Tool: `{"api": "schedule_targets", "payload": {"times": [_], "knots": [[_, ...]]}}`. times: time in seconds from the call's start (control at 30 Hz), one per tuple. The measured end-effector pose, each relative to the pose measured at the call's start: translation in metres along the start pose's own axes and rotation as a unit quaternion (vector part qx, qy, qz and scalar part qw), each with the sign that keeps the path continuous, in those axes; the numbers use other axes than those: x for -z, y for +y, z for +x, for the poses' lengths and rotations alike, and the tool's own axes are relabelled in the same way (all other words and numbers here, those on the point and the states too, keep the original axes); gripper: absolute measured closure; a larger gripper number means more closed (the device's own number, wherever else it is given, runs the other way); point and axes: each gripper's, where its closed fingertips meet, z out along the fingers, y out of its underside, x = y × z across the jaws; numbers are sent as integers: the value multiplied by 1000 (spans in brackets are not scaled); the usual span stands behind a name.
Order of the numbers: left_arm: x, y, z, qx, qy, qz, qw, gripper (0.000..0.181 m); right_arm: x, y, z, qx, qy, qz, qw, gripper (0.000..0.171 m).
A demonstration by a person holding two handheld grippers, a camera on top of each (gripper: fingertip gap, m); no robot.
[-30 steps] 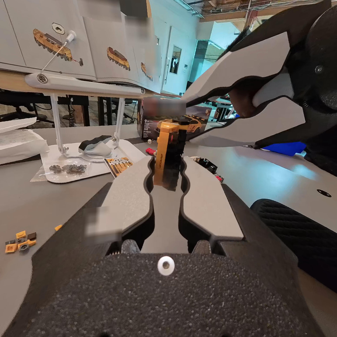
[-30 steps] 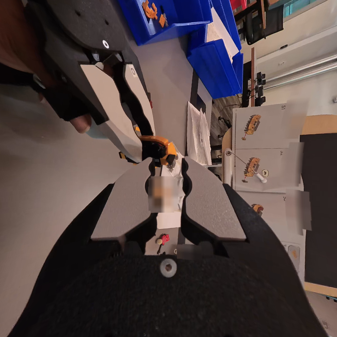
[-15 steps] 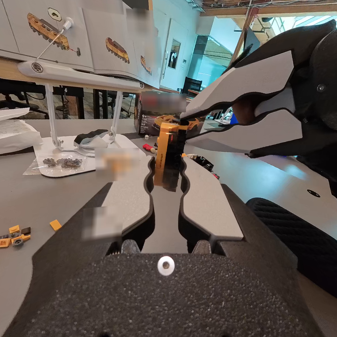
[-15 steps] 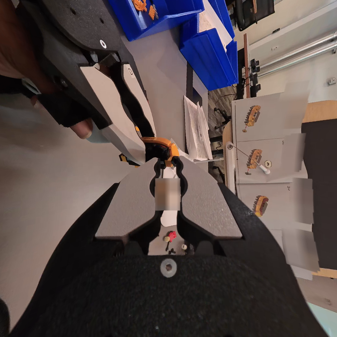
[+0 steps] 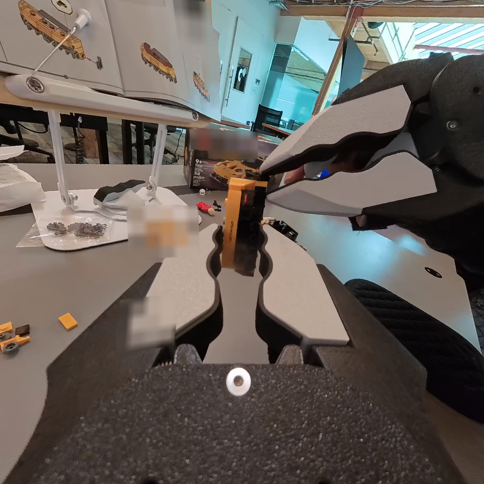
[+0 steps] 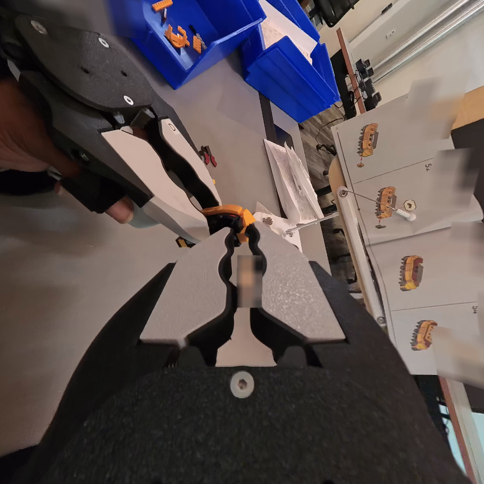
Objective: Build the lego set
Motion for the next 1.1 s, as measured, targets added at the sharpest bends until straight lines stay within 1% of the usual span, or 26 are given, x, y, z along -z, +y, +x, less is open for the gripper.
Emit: {"api": "schedule_targets", "payload": {"times": [0.03, 0.2, 0.33, 0.4, 0.47, 0.57, 0.63, 0.67, 0.77, 0.83, 0.97, 1.03, 1.1], "knots": [[0, 0, 0, 1, 1, -1, 1000, 156, 0, 0, 0, -4, 0, -1, 1000, 161], [-2, 2, 0, 8, 9, -8, 1000, 156, 0, 7, 1, -40, -8, -10, 999, 161], [-1, -6, 3, 1, 11, 12, 1000, 156, 5, -4, 6, -90, -19, 31, 995, 158], [0, -8, 4, 6, 19, 20, 1000, 156, 10, -11, 8, -110, -28, 56, 992, 153], [1, -10, 8, 22, 41, 24, 999, 156, 16, -14, 11, -98, -28, 76, 992, 147], [1, -8, 17, 72, 106, 11, 992, 156, 23, -9, 11, -12, -12, 76, 997, 139], [1, -5, 29, 119, 173, -13, 978, 156, 27, -8, 5, 28, -22, 82, 996, 134], [1, -3, 35, 151, 210, -29, 966, 156, 29, -8, 2, 42, -28, 84, 995, 133], [6, -4, 45, 221, 281, -42, 933, 156, 35, -5, -9, 66, -77, 87, 991, 131], [10, -5, 51, 239, 316, -50, 917, 156, 40, -5, -17, 62, -119, 92, 987, 131], [17, -10, 63, 295, 381, -54, 875, 156, 48, -8, -22, 66, -149, 106, 981, 124], [19, -13, 64, 324, 396, -47, 858, 156, 48, -7, -26, 76, -154, 100, 980, 115], [19, -16, 64, 340, 404, -42, 848, 156, 48, -8, -30, 69, -154, 100, 980, 104]]}}
